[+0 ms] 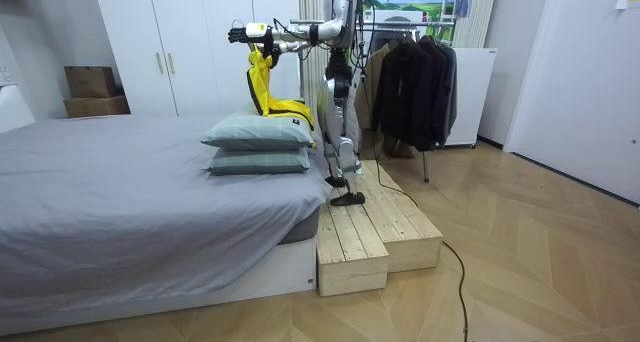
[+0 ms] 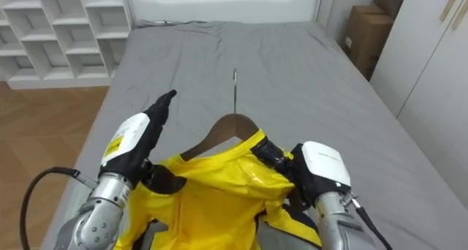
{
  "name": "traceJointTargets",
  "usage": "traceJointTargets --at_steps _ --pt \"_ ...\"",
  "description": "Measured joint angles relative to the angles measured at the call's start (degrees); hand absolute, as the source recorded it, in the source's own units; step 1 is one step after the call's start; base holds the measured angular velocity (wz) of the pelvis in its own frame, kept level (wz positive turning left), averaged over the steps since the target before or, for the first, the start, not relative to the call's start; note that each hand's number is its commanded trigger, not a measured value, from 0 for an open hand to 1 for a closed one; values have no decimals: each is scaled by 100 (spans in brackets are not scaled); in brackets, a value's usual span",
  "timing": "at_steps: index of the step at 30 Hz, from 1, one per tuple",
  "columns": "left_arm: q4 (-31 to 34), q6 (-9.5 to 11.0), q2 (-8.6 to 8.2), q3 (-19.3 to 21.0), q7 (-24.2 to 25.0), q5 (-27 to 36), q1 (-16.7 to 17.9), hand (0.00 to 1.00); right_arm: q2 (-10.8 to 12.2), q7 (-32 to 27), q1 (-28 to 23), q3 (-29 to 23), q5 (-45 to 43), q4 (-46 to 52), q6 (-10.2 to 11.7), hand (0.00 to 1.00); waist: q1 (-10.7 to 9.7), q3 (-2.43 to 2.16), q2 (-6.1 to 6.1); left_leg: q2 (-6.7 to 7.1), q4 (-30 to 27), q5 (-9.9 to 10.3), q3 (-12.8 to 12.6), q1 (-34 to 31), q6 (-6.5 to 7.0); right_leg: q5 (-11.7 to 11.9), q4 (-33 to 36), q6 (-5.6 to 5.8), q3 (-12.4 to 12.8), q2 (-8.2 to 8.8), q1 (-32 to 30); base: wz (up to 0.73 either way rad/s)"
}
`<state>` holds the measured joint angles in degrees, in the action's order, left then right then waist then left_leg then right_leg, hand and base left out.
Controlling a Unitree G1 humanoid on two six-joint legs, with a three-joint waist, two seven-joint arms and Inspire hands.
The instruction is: Hang clothes
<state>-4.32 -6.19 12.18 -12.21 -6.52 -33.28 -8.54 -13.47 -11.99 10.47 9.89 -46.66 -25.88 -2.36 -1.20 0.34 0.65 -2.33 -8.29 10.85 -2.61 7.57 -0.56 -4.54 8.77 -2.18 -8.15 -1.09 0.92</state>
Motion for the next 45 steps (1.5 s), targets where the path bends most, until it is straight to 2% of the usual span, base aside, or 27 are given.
traceJointTargets --at_steps 3,7,11,14,17,21,23,25,27,33,36,40,42,43,45 --pt "229 -3 34 183 -45 315 97 0 -52 -50 -94 -196 -12 -2 -14 100 -9 -4 0 1 -2 0 3 -3 0 -1 1 -1 8 1 -3 0" --pt "557 14 22 596 -126 392 270 0 -124 -121 -321 -704 -83 -3 10 100 6 -18 -11 4 -11 0 3 1 0 -2 3 0 13 1 -2 0" --pt "630 41 19 875 -364 441 297 0 -249 -206 -453 -888 -120 -3 30 100 28 -29 -24 4 -34 0 -1 10 0 -8 40 -8 25 4 -6 -1" --pt "762 154 16 1032 -526 635 416 0 -270 -238 -499 -937 -134 3 30 100 27 -40 -21 4 -35 0 -27 21 0 -63 187 -25 50 9 -80 -4" --pt "769 232 15 1083 -628 1022 470 0 -279 -307 -640 -958 -134 93 34 100 35 -54 -22 0 -36 0 -14 29 0 -90 237 -32 51 7 -92 1" --pt "768 256 17 1358 -834 1725 503 0 -316 -448 -708 -963 -148 96 44 100 53 -54 -22 0 -33 0 -40 70 0 -121 337 -40 100 1 -124 -4" --pt "756 293 17 1458 -951 1824 616 0 -361 -473 -740 -966 -156 92 51 100 54 -53 -22 1 -28 0 -45 93 0 -131 366 -45 100 4 -107 0" --pt "716 458 17 1552 -1101 1922 932 0 -374 -566 -856 -1127 -150 92 152 100 49 -56 -15 3 -30 1 -44 113 -1 -142 385 -44 88 12 -91 0" --pt "685 470 11 1651 -1179 2085 1157 0 -378 -594 -892 -1246 -137 92 154 100 44 -58 -7 3 -32 1 -43 86 -2 -142 388 -44 75 13 -118 0" --pt "279 470 0 1930 -1551 3169 1316 0 -376 -820 -1005 -1465 -228 482 150 100 8 -60 -6 3 -32 2 -3 67 -2 -141 386 -46 33 21 -113 3" --pt "-326 556 -4 2108 -1577 3499 1328 0 -375 -918 -1028 -1623 -436 583 169 100 26 -64 -7 3 -5 2 -17 130 -2 -153 387 -44 48 19 -68 -2" --pt "-1028 555 -18 2526 -1712 4896 1441 0 -386 -1099 -1204 -1899 -451 919 208 100 22 -64 0 7 4 5 -48 122 -2 -159 412 -39 99 11 -116 -5" --pt "-1134 590 -15 2709 -1780 5274 1561 0 -385 -1117 -1332 -2057 -571 1262 207 100 20 -61 4 18 26 6 -55 105 -1 -190 463 -32 122 17 -167 -4" --pt "-1358 685 -9 2842 -1797 5448 1592 0 -400 -1179 -1407 -2102 -634 1482 207 100 21 -60 5 28 54 6 -52 119 -1 -239 530 -30 134 23 -200 0" --pt "-1687 715 -7 2962 -1845 5760 1611 0 -407 -1311 -1458 -2145 -695 1674 211 100 13 -60 10 27 53 17 -51 124 -5 -262 551 -32 130 24 -205 0"
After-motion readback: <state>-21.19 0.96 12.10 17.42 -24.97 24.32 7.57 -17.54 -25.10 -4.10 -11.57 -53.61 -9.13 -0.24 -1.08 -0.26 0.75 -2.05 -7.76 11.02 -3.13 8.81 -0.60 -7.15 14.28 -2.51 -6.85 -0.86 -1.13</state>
